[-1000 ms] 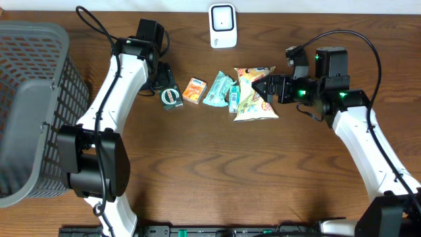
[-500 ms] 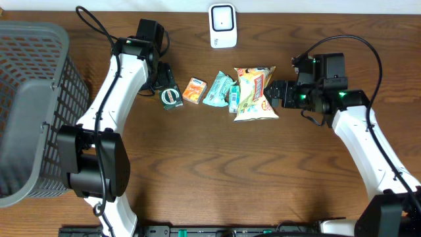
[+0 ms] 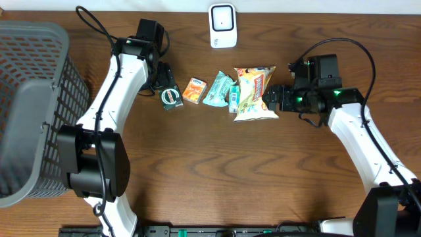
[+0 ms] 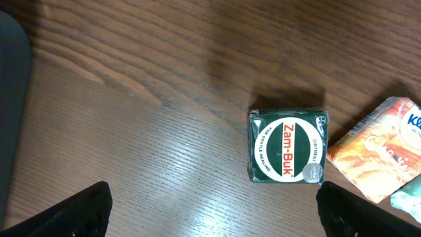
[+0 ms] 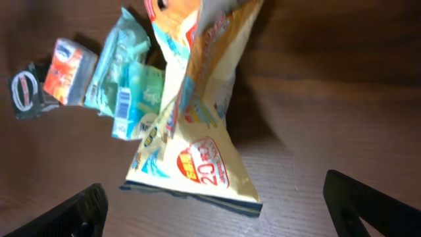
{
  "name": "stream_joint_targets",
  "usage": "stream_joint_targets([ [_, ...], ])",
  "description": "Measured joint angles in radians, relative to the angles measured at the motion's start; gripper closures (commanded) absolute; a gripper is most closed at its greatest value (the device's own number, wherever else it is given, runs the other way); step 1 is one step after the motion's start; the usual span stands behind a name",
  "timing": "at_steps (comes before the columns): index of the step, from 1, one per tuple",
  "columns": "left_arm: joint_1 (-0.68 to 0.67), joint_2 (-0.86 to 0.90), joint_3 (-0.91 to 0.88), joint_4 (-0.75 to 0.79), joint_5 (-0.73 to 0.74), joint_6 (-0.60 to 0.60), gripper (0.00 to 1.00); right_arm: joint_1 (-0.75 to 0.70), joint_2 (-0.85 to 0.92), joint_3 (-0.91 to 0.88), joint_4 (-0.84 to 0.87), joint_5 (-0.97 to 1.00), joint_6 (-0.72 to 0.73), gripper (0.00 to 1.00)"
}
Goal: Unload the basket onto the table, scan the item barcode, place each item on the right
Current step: 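Lift the snack bag with the right gripper and move it rightward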
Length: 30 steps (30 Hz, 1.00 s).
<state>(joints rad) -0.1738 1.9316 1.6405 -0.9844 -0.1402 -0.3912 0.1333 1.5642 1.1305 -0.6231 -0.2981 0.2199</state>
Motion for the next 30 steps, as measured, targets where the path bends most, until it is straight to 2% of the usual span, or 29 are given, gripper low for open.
stream_joint_targets([
  [6, 0.000, 0.000, 0.000, 0.000, 0.000, 0.000, 0.02, 0.000, 0.000, 0.000, 0.027, 0.000, 0.000, 0.01],
  [13, 0.000, 0.000, 0.000, 0.000, 0.000, 0.000, 0.02, 0.000, 0.001, 0.000, 0.141, 0.003, 0.030, 0.08],
  [19, 0.000, 0.000, 0.000, 0.000, 0.000, 0.000, 0.02, 0.011, 0.092, 0.006, 0.224, 0.000, 0.069, 0.01],
  [24, 0.000, 0.000, 0.000, 0.000, 0.000, 0.000, 0.02, 0.011, 0.222, 0.006, 0.257, -0.035, 0.084, 0.01],
  [28, 0.000, 0.000, 0.000, 0.000, 0.000, 0.000, 0.02, 0.011, 0.331, 0.006, 0.304, -0.077, 0.094, 0.34],
  [30, 0.000, 0.000, 0.000, 0.000, 0.000, 0.000, 0.02, 0.011, 0.361, 0.006, 0.328, -0.114, 0.098, 0.62],
])
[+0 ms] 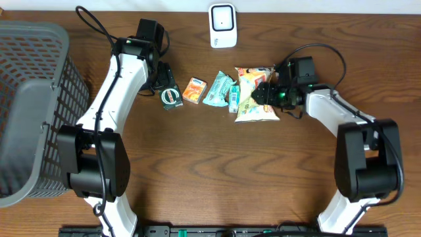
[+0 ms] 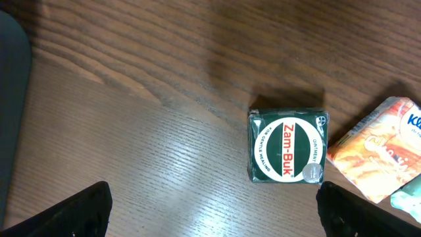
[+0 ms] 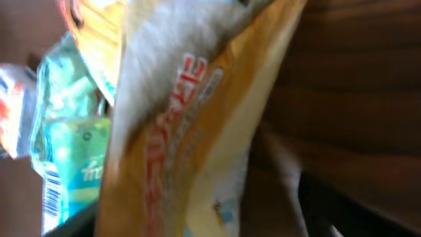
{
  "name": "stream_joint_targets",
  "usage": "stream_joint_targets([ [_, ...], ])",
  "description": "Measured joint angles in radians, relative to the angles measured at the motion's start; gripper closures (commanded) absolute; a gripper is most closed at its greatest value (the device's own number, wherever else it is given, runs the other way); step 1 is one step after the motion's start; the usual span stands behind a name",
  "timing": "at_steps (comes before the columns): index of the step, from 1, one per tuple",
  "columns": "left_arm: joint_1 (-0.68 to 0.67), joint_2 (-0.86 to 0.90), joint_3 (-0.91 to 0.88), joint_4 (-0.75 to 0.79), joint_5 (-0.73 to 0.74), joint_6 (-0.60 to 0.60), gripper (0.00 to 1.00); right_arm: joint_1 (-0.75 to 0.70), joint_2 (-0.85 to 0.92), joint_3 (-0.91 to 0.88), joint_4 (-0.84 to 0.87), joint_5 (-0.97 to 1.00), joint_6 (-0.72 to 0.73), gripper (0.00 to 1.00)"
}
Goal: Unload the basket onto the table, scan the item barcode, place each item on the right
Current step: 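Lift the snack bag with the right gripper and move it rightward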
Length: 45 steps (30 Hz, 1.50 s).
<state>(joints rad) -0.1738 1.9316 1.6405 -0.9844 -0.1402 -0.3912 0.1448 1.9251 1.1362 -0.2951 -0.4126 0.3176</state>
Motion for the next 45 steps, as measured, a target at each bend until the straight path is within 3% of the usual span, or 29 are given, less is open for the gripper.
stream_joint_targets([
  [1, 0.000, 0.000, 0.000, 0.000, 0.000, 0.000, 0.02, 0.000, 0.006, 0.000, 0.004, -0.018, -0.006, 0.78],
  [2, 0.000, 0.000, 0.000, 0.000, 0.000, 0.000, 0.02, 0.000, 0.007, 0.000, 0.007, -0.036, -0.005, 0.86],
  [4, 0.000, 0.000, 0.000, 0.000, 0.000, 0.000, 0.02, -0.001, 0.006, 0.002, 0.008, -0.057, -0.001, 0.91],
  [8, 0.000, 0.000, 0.000, 0.000, 0.000, 0.000, 0.02, -0.007, -0.011, 0.002, -0.001, -0.059, 0.001, 0.92],
  [9, 0.000, 0.000, 0.000, 0.000, 0.000, 0.000, 0.02, -0.009, -0.027, 0.002, -0.016, -0.042, 0.000, 0.99],
  [24, 0.000, 0.000, 0.000, 0.000, 0.000, 0.000, 0.02, -0.007, -0.383, 0.001, -0.183, 0.344, -0.112, 0.99],
  [32, 0.000, 0.000, 0.000, 0.000, 0.000, 0.000, 0.02, 0.043, -0.389, 0.001, -0.222, 0.537, -0.182, 0.99],
  [39, 0.000, 0.000, 0.000, 0.000, 0.000, 0.000, 0.02, 0.096, -0.376, 0.000, -0.266, 0.903, -0.193, 0.99],
  [45, 0.000, 0.000, 0.000, 0.000, 0.000, 0.000, 0.02, 0.101, -0.236, -0.002, -0.278, 1.052, -0.193, 0.99],
])
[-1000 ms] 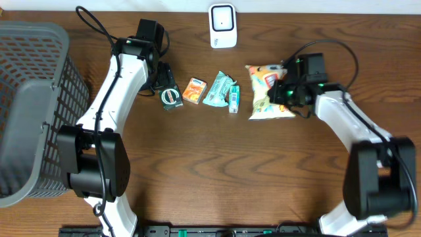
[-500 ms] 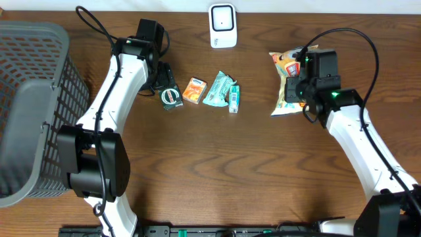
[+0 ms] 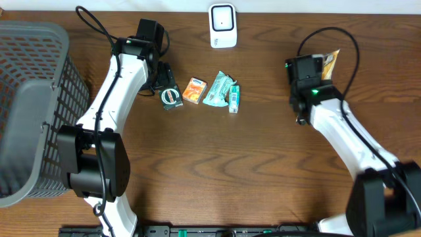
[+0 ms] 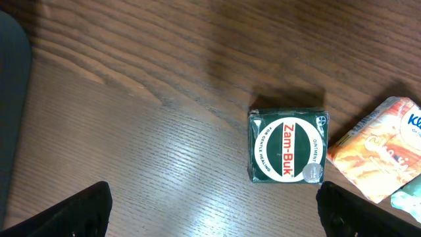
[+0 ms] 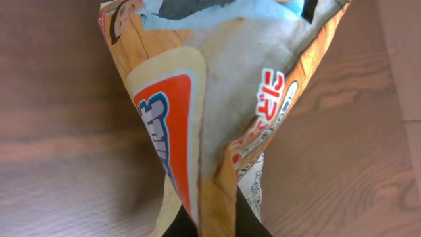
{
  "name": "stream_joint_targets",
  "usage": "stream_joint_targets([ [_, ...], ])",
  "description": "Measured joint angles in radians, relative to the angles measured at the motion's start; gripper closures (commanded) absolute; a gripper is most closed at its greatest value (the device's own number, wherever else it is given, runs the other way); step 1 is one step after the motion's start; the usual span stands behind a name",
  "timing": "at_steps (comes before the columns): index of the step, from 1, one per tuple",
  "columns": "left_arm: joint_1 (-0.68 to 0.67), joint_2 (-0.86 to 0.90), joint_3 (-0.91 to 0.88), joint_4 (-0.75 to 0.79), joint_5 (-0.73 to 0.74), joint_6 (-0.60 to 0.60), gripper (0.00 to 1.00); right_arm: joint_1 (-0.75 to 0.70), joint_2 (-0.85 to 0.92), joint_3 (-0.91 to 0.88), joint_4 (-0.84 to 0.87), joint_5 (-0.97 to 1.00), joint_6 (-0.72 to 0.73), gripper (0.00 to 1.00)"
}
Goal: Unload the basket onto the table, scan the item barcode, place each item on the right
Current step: 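Lift the snack bag with the right gripper and move it rightward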
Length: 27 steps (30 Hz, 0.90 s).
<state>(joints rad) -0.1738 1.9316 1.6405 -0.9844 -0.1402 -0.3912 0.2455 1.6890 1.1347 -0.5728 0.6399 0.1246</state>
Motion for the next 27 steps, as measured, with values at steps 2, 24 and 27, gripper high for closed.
stream_joint_targets([
  [2, 0.000, 0.000, 0.000, 0.000, 0.000, 0.000, 0.02, 0.015, 0.047, -0.006, -0.018, 0.001, 0.005, 0.93],
  [24, 0.000, 0.000, 0.000, 0.000, 0.000, 0.000, 0.02, 0.138, -0.051, 0.054, 0.002, -0.151, 0.027, 0.25],
  [27, 0.000, 0.000, 0.000, 0.000, 0.000, 0.000, 0.02, 0.138, -0.098, 0.077, 0.003, -0.154, 0.027, 0.23],
])
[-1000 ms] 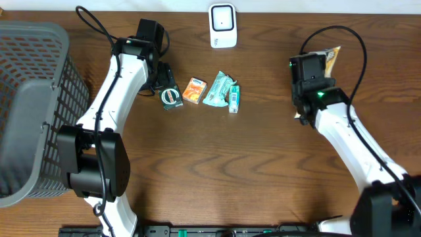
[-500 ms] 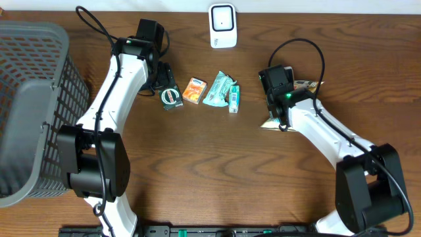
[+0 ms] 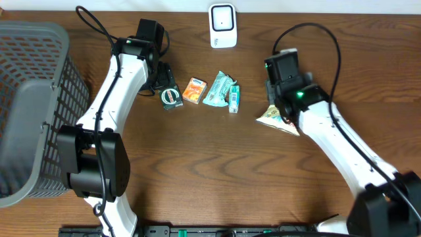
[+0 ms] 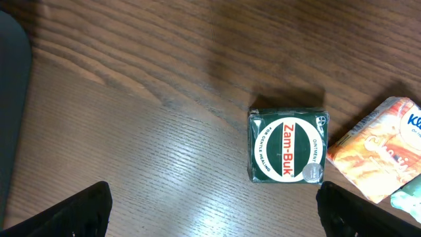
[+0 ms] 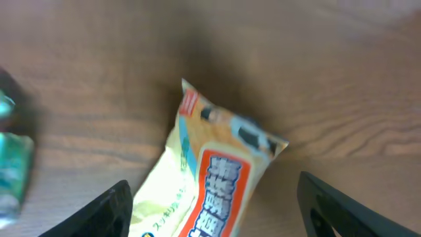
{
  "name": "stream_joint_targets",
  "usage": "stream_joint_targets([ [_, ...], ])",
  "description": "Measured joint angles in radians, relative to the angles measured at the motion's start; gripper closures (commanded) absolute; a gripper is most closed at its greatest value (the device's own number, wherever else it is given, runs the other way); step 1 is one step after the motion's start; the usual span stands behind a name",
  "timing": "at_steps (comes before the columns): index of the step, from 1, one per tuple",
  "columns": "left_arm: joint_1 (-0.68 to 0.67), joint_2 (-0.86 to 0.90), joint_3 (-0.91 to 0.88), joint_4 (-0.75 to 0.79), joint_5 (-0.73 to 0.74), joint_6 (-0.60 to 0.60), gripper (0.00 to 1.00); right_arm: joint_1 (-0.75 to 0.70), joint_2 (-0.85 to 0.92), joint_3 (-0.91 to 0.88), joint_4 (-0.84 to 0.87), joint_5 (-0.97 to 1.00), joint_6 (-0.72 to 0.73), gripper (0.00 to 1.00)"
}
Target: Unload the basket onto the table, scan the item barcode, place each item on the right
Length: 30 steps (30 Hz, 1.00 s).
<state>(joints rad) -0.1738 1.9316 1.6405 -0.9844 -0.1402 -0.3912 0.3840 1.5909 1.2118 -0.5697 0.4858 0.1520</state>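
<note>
The yellow-and-orange snack bag (image 3: 275, 118) lies flat on the table to the right of the row of items. In the right wrist view the bag (image 5: 210, 178) sits between the spread fingers of my right gripper (image 5: 220, 210), which is open just above it. The white scanner (image 3: 222, 25) stands at the back edge, centre. My left gripper (image 4: 214, 210) hangs open over the table with nothing between its fingers. A green Zam-Buk tin (image 4: 287, 146) lies just beyond it.
A row lies on the table: the Zam-Buk tin (image 3: 171, 97), an orange packet (image 3: 194, 91), a teal wrapper (image 3: 217, 89) and a small green box (image 3: 234, 97). A grey mesh basket (image 3: 33, 99) fills the left side.
The right gripper was shut on the snack bag, holding it up at the back right. Now it is open and the bag lies on the table further left and nearer. The left arm is unchanged.
The bag first lay at the right end of the item row with my right gripper open beside it. Then the gripper was right at the bag. Then it held the bag lifted at the back right. Now the bag lies on the table, let go.
</note>
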Motion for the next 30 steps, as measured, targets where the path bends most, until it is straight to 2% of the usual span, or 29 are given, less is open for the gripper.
stream_joint_targets([
  [7, 0.000, 0.000, 0.000, 0.000, 0.000, 0.000, 0.02, 0.000, -0.102, 0.025, 0.008, 0.000, 0.000, 0.16],
  [18, 0.000, 0.000, 0.000, 0.000, 0.000, 0.000, 0.02, 0.000, -0.103, 0.026, 0.023, -0.064, 0.000, 0.01],
  [21, 0.000, 0.000, 0.000, 0.000, 0.000, 0.000, 0.02, -0.007, -0.104, 0.026, 0.029, -0.086, 0.001, 0.01],
  [25, 0.000, 0.000, 0.000, 0.000, 0.000, 0.000, 0.02, -0.075, -0.104, 0.026, 0.031, -0.189, 0.001, 0.01],
  [30, 0.000, 0.000, 0.000, 0.000, 0.000, 0.000, 0.02, -0.278, -0.104, 0.026, 0.032, -0.490, 0.003, 0.01],
])
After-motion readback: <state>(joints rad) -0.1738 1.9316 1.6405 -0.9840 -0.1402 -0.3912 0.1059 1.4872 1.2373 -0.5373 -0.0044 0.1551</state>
